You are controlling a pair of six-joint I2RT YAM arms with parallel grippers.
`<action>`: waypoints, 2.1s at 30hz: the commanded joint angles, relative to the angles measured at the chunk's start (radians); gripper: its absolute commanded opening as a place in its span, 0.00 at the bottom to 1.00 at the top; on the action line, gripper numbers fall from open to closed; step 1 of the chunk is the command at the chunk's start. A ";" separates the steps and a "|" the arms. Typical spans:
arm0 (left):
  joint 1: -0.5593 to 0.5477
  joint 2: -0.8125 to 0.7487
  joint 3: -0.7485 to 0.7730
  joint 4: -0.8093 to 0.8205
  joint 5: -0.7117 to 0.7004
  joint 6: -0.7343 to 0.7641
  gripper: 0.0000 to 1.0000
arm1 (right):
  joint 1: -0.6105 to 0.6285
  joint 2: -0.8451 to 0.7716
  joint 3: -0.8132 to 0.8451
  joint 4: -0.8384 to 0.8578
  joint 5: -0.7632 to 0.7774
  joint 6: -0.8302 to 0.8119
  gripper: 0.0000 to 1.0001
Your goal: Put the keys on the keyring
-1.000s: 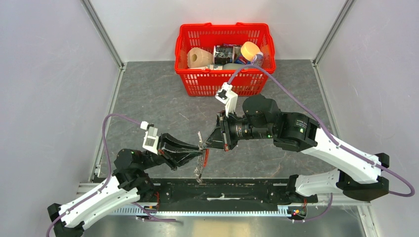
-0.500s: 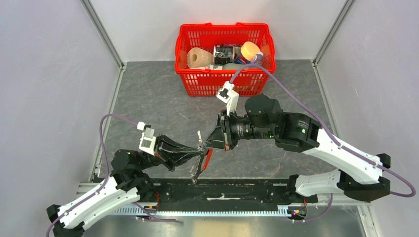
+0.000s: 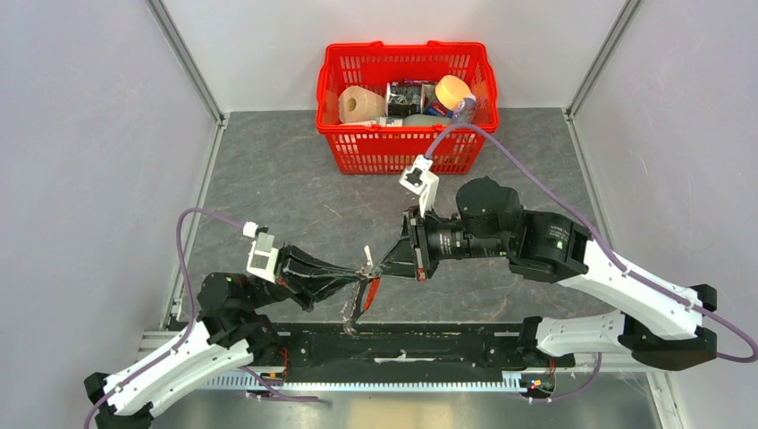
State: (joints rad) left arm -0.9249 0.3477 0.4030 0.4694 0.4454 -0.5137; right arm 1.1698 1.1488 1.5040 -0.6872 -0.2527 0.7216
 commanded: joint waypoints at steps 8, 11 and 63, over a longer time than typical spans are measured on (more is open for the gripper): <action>0.000 -0.028 0.046 0.014 -0.057 0.023 0.02 | 0.004 -0.027 -0.052 0.077 -0.104 -0.040 0.00; 0.000 -0.039 0.045 0.002 -0.065 0.030 0.02 | 0.004 -0.038 -0.066 0.077 -0.111 -0.048 0.00; 0.000 -0.039 0.026 0.099 -0.065 -0.037 0.02 | 0.004 0.039 0.048 0.055 -0.127 -0.336 0.42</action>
State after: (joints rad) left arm -0.9268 0.3023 0.4049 0.4820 0.3939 -0.5232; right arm 1.1698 1.1992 1.5261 -0.6888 -0.3523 0.4145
